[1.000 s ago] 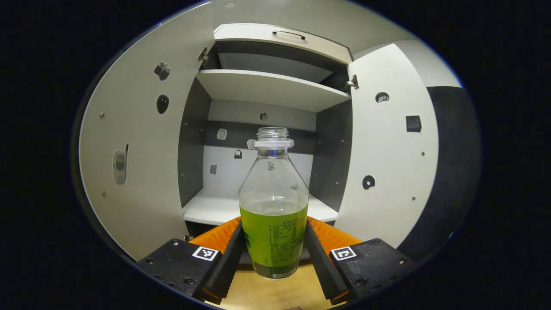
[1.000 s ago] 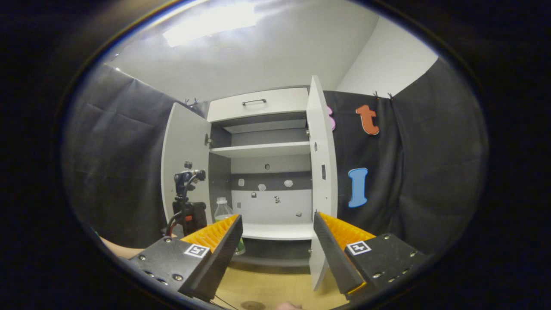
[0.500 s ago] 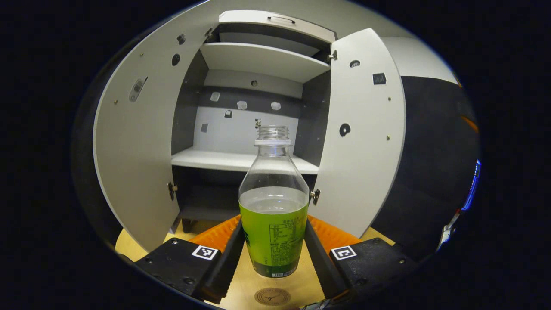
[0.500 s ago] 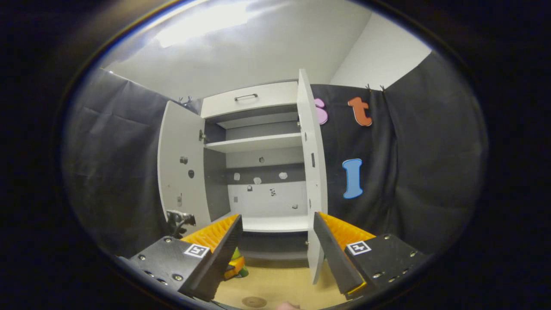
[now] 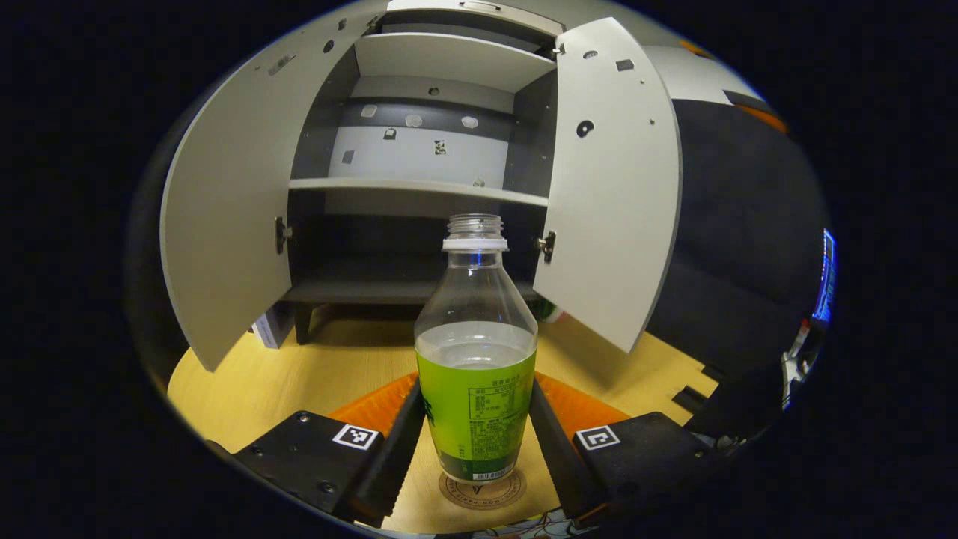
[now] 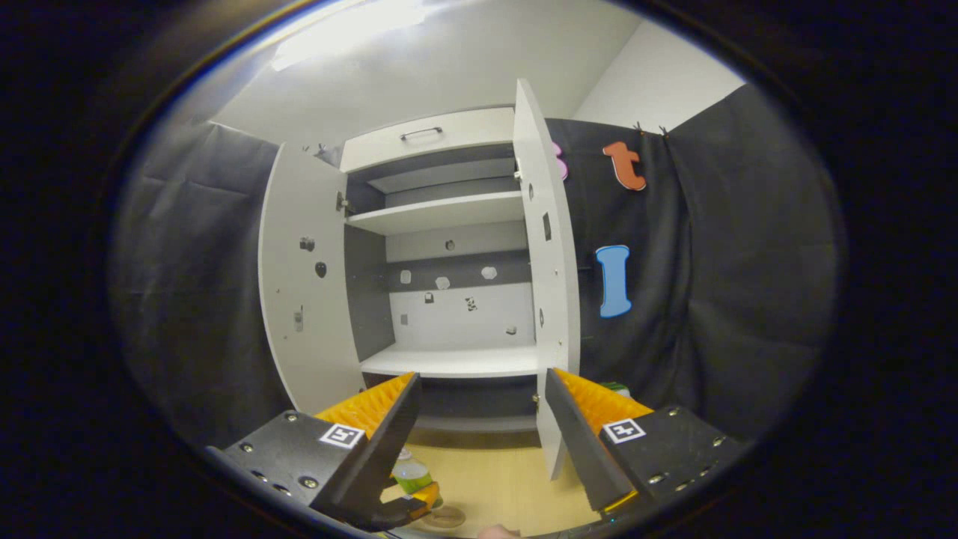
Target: Grasp the bottle in the cabinet with the left hand and place it on the coaster, then close the right door with the right hand and the left door with the left hand.
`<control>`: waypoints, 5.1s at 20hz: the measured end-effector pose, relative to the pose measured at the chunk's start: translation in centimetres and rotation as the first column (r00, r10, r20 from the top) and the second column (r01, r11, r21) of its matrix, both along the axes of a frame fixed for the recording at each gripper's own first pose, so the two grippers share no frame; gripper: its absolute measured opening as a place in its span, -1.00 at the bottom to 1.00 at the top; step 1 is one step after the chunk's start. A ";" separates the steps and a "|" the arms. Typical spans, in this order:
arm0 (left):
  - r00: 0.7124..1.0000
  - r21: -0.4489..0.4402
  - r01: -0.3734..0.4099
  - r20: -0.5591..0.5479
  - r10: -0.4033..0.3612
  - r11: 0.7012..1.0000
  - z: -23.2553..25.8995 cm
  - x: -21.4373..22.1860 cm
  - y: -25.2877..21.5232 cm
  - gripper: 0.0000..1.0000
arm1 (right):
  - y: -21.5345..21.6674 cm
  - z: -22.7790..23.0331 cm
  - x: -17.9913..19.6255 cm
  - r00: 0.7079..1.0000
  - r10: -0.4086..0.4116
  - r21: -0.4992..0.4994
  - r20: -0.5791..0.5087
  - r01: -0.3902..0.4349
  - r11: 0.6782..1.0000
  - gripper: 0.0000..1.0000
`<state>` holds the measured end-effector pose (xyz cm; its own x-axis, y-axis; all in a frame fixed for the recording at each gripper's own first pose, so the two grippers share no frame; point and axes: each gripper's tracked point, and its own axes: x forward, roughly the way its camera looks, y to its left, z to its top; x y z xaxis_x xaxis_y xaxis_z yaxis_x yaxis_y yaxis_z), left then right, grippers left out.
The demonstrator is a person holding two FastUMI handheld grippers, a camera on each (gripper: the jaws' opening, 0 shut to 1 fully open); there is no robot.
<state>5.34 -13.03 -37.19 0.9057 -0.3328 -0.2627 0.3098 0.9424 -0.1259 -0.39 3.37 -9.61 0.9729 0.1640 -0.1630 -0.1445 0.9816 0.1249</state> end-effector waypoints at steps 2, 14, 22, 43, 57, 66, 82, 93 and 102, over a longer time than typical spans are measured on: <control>0.999 0.042 0.016 0.032 -0.018 0.999 -1.6 -0.2 -0.2 0.62 | 0.0 -1.2 0.6 1.000 -0.011 -0.004 -0.016 0.011 1.000 1.00; 0.993 0.076 0.093 0.069 -0.098 0.993 -5.0 -0.7 -1.7 0.62 | 1.2 -4.4 3.1 0.997 -0.022 0.065 -0.073 0.027 0.998 0.99; 0.975 -0.051 0.159 -0.147 -0.165 0.986 -6.2 -3.1 -2.0 0.78 | 2.2 -4.4 2.2 0.998 0.012 0.064 -0.068 -0.008 0.998 0.99; 0.952 0.010 0.264 -0.164 -0.258 0.965 6.0 -4.2 -1.0 0.78 | -8.5 1.8 0.2 0.989 -0.145 0.051 0.027 0.144 0.988 0.99; 0.986 -0.016 0.109 0.127 -0.106 0.994 25.2 1.8 1.7 0.94 | -21.7 2.8 7.0 0.979 -0.200 -0.078 0.029 0.202 0.976 0.99; 0.960 0.005 0.047 0.277 -0.046 0.999 32.1 0.7 6.0 0.92 | -25.1 1.7 15.1 0.977 -0.215 -0.087 -0.001 0.214 0.973 1.00; 0.957 -0.011 -0.121 0.264 0.120 0.993 31.0 -4.6 15.5 0.92 | -17.5 1.0 18.5 0.971 -0.239 -0.194 -0.012 0.232 0.953 0.67; 0.958 -0.002 -0.160 0.241 0.156 0.987 30.3 -4.9 18.3 0.92 | -10.8 0.7 18.3 0.991 -0.132 -0.130 -0.008 0.130 0.983 0.75; 0.953 0.004 -0.213 0.219 0.207 0.977 29.1 -4.1 21.3 0.92 | -7.7 1.2 19.2 0.984 -0.175 -0.137 0.032 0.177 0.975 0.69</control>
